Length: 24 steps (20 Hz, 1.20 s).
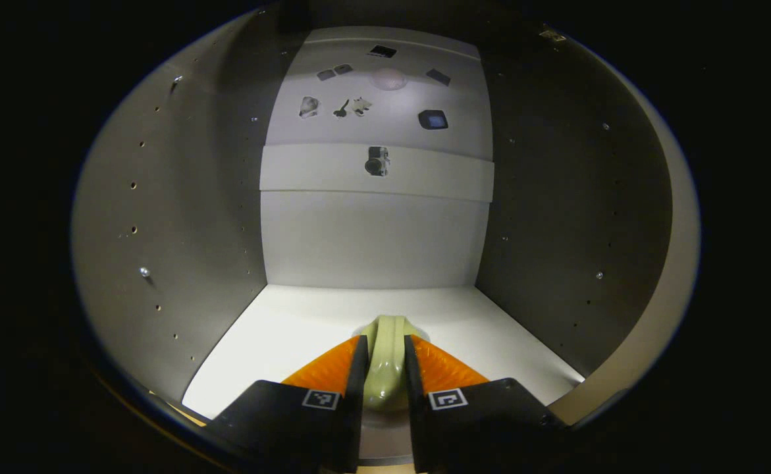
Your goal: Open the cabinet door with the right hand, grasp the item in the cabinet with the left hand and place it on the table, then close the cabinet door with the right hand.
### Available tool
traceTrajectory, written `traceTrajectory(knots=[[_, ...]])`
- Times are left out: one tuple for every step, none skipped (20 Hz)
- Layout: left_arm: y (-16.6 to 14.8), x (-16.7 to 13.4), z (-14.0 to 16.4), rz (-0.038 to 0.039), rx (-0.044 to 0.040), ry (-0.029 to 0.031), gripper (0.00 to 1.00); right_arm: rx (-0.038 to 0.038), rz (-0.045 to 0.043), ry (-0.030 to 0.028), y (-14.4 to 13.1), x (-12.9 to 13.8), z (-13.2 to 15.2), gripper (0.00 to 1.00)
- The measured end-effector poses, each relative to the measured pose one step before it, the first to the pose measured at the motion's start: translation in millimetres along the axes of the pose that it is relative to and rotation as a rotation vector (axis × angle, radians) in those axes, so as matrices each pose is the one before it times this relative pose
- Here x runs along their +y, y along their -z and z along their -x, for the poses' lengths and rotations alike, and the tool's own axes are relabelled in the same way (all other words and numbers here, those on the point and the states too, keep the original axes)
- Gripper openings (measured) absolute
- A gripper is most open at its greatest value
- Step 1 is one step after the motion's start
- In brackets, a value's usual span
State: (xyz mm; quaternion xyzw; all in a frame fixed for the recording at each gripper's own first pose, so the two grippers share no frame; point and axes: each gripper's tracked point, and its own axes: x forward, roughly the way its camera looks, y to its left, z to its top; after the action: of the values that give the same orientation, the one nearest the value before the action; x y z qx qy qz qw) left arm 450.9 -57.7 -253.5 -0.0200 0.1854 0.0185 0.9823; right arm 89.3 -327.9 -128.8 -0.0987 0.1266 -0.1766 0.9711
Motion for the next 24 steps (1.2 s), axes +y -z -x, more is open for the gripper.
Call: traceTrajectory(knots=[[-0.36, 0.0, 0.76, 0.00277, -0.00195, -0.00728, 0.34, 0.00409, 0.0038, 0.00206, 0.82, 0.19, 1.96, 0.97], [-0.56, 0.24, 0.48, 0.00312, -0.00527, -0.00577, 0.33, 0.00444, 0.00278, 0.00202, 0.74, -0.8, -0.26, 0.97], [-0.69, -1.04, 1.0, 0.00628, -0.00581, -0.00216, 0.3, 0.00369, 0.00044, 0.00045, 0.49, 0.54, -0.26, 0.97], [-1.54, -0.25, 0.47, 0.01023, -0.00683, -0.00254, 0.3, 0.00116, -0.00022, 0.0009, -0.39, 0.95, 1.52, 0.97], [-2.3, 1.28, 1.23, 0.00702, -0.01175, -0.01211, 0.3, -0.00134, -0.00017, -0.00043, -0.29, 0.65, 0.2, 0.97], [-1.74, 3.85, 3.55, -0.00032, -0.01877, -0.0223, 0.3, -0.00488, -0.00125, -0.00241, -1.5, 1.27, -0.96, 0.97], [-4.33, 2.56, 3.55, -0.01045, -0.02703, -0.01616, 0.29, -0.00252, -0.00392, -0.00635, -0.8, 1.86, -0.31, 0.97], [-4.23, 0.57, 3.16, -0.01291, -0.02512, -0.01308, 0.29, 0.00133, -0.0046, -0.00819, 1.02, 2.65, -0.95, 0.97], [-3.74, -1.36, 4.57, -0.01339, -0.02522, -0.00051, 0.29, 0.00558, -0.00058, -0.00969, 2.21, 2.65, -0.93, 0.97], [-5.05, -3.57, 4.39, -0.01458, -0.02093, 0.00972, 0.3, 0.00607, 0.00306, -0.01022, 2.9, 1.7, -1.26, 0.97], [-4.19, -3.4, 5.49, -0.01409, -0.02054, 0.00728, 0.29, 0.00426, 0.00193, -0.01239, 1.29, 3.14, -0.38, 0.97], [-3.48, -3.31, 4.77, -0.01861, -0.01601, 0.0056, 0.31, -0.00019, -0.00108, -0.01048, 0.22, 3.29, -1.33, 0.98], [-1.4, -2.44, 4.41, -0.01378, -0.00945, 0.00522, 0.31, 0.00021, -0.00211, -0.01233, 0.61, 3.35, -0.67, 0.98], [-0.19, -4.41, 1.32, 0.0007, -0.01042, 0.01219, 0.28, -0.00118, -0.00078, -0.01117, 0.26, 2.72, 0.63, 0.98], [6.22, -2.55, 0.05, -0.00028, 0.01693, 0.00676, 0.29, -0.00099, 0.00206, -0.0116, 0.87, 1.88, 0.12, 0.98], [10.31, 2.63, -0.85, 0.00633, 0.03118, -0.00378, 0.29, 0.00333, 0.00368, -0.00883, 1.18, 1.55, 1.43, 0.98], [10.0, 0.08, -1.37, 0.01659, 0.03731, 0.00225, 0.29, 0.00717, 0.00384, -0.00679, 2.41, 0.21, 1.38, 0.97], [8.95, 0.19, -1.04, 0.02455, 0.03238, 0.00368, 0.29, 0.0051, 0.00211, -0.00456, 1.14, 0.73, 1.05, 0.97], [-1.61, 0.81, 0.8, 0.00574, -0.00481, -0.00178, 0.29, 0.00413, 0.00192, 0.00045, 1.89, -1.23, -0.41, 0.97], [-4.91, 2.68, -3.32, -0.01098, -0.00585, -0.00082, 0.3, 0.00705, 0.00237, 0.00613, 2.2, -2.23, -0.43, 0.97], [1.77, 0.53, -1.46, -0.02629, 0.02513, -0.00243, 0.3, 0.00712, 0.00291, 0.00761, 2.26, -2.03, -1.77, 0.97], [4.96, -2.0, -1.09, -0.03131, 0.03542, 0.0068, 0.32, 0.00404, 0.00326, 0.00411, 0.61, -0.52, -1.16, 0.97], [1.49, -3.17, 0.25, -0.02865, 0.02532, 0.01188, 0.32, -0.00079, 0.00264, 0.00001, -0.43, -0.2, -0.66, 0.97], [-1.78, -0.95, -2.38, -0.02664, 0.00178, 0.00688, 0.38, -0.00495, -0.0007, -0.00429, -1.83, 1.65, -2.29, 0.97]])
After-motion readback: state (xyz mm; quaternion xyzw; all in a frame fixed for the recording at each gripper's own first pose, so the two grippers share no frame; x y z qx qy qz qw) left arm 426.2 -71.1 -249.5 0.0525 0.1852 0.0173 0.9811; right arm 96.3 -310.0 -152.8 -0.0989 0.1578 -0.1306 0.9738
